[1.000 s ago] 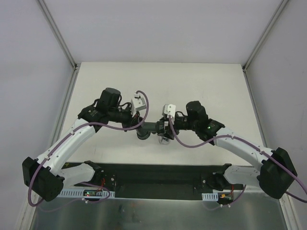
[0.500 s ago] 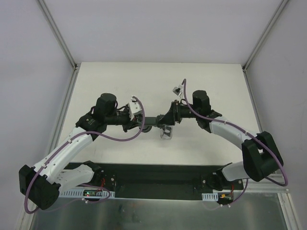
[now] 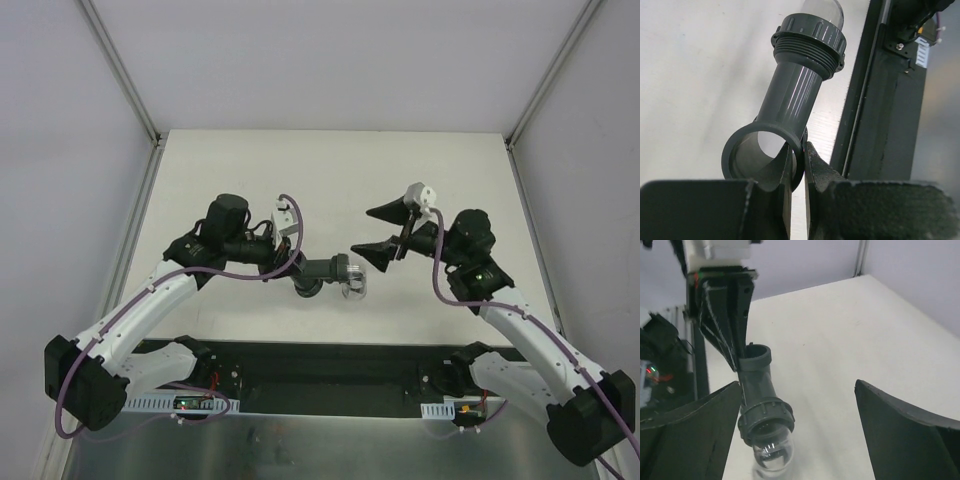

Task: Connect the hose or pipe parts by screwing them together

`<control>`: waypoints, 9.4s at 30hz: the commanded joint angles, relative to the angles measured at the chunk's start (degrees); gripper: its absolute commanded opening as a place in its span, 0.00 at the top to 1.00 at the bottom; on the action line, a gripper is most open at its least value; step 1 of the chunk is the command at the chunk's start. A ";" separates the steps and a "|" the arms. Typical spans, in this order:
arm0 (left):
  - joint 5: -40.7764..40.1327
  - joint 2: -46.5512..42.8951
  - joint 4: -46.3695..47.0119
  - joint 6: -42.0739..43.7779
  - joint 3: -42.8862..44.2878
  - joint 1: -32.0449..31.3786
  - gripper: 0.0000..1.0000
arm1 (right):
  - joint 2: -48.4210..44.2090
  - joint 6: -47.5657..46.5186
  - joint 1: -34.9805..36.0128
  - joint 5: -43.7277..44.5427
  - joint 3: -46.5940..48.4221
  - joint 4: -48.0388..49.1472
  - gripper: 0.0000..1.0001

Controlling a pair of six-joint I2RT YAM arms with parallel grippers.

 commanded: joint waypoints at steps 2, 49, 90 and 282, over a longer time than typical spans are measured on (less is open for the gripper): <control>6.84 0.81 -0.72 -7.66 5.06 0.75 1.00 | -8.19 -39.99 8.40 2.36 -2.61 -6.42 0.04; -5.11 -4.37 8.50 12.81 -1.26 -4.08 1.00 | 33.35 46.16 -1.86 -16.61 2.48 36.69 0.57; 18.35 8.28 -11.01 -15.67 15.70 5.23 1.00 | -2.76 -67.53 27.67 27.85 3.27 -26.75 0.19; 12.54 -4.11 5.34 -21.63 5.06 5.76 1.00 | -15.94 -42.94 16.31 13.85 -8.16 -3.26 0.04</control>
